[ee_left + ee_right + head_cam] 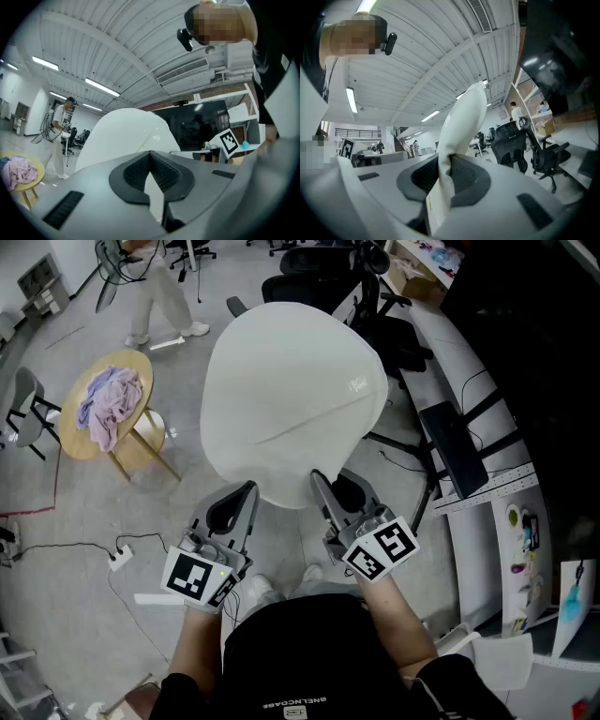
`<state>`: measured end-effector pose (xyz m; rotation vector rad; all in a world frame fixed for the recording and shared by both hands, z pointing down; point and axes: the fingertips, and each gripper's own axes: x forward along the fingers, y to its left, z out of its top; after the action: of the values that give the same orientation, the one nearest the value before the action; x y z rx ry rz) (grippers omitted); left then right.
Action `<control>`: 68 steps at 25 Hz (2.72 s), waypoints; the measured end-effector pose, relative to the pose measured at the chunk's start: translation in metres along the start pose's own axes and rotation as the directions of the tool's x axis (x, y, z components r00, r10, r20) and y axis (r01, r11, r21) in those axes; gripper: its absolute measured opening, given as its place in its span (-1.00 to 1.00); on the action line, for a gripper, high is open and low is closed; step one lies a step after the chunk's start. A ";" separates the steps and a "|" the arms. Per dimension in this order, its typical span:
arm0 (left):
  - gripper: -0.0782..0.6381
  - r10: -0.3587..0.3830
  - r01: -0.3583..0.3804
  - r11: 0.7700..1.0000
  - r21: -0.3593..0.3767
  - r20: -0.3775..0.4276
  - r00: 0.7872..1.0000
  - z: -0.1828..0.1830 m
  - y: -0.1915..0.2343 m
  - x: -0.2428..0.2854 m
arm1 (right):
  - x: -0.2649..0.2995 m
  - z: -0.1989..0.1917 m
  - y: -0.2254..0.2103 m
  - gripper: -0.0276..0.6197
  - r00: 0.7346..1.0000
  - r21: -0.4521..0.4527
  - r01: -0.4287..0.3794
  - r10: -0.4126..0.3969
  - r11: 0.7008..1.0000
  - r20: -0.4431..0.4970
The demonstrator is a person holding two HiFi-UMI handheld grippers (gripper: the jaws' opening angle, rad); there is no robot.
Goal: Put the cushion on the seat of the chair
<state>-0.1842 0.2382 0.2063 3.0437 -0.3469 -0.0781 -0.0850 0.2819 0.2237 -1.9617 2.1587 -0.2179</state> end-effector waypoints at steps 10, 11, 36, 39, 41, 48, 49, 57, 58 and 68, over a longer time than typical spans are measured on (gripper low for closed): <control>-0.75 0.035 -0.032 0.997 0.063 -0.049 0.998 -0.020 -0.033 0.050 | -0.026 0.009 -0.049 -0.72 1.000 -0.038 0.006 -0.006 0.999 -0.002; -0.75 0.043 -0.039 0.996 0.079 -0.059 0.997 -0.023 -0.036 0.054 | -0.029 0.011 -0.056 -0.72 1.000 -0.041 0.008 -0.008 0.999 -0.003; -0.75 0.115 -0.110 0.992 0.059 -0.099 0.988 -0.053 0.035 0.128 | 0.025 -0.004 -0.147 -0.72 0.996 -0.015 0.072 -0.073 0.997 -0.060; -0.75 0.101 -0.096 0.994 0.052 -0.110 0.989 -0.055 0.066 0.140 | 0.055 -0.007 -0.157 -0.72 0.994 -0.003 0.090 -0.090 0.996 -0.069; -0.75 0.096 -0.091 0.995 0.042 -0.115 0.989 -0.053 0.088 0.147 | 0.077 -0.010 -0.162 -0.72 0.992 0.003 0.103 -0.102 0.995 -0.080; -0.75 0.088 -0.087 0.996 0.012 -0.137 0.987 -0.048 0.168 0.165 | 0.153 -0.021 -0.174 -0.72 0.986 0.023 0.130 -0.126 0.991 -0.113; -0.75 0.087 -0.086 0.996 0.009 -0.139 0.987 -0.048 0.180 0.167 | 0.164 -0.022 -0.175 -0.72 0.985 0.026 0.134 -0.131 0.991 -0.116; -0.75 0.076 -0.082 0.996 -0.034 -0.148 0.986 -0.054 0.264 0.172 | 0.241 -0.033 -0.183 -0.71 0.973 0.030 0.183 -0.176 0.983 -0.149; -0.75 0.075 -0.082 0.996 -0.037 -0.149 0.986 -0.054 0.272 0.173 | 0.249 -0.033 -0.185 -0.72 0.972 0.031 0.188 -0.181 0.982 -0.151; -0.74 0.067 -0.085 0.992 -0.091 -0.185 0.980 -0.073 0.321 0.167 | 0.298 -0.047 -0.189 -0.71 0.962 0.061 0.216 -0.201 0.975 -0.182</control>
<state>-0.0889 -0.1058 0.2982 2.9071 -0.4307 0.1815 0.0589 -0.0354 0.2989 -2.1965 2.0033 -0.5223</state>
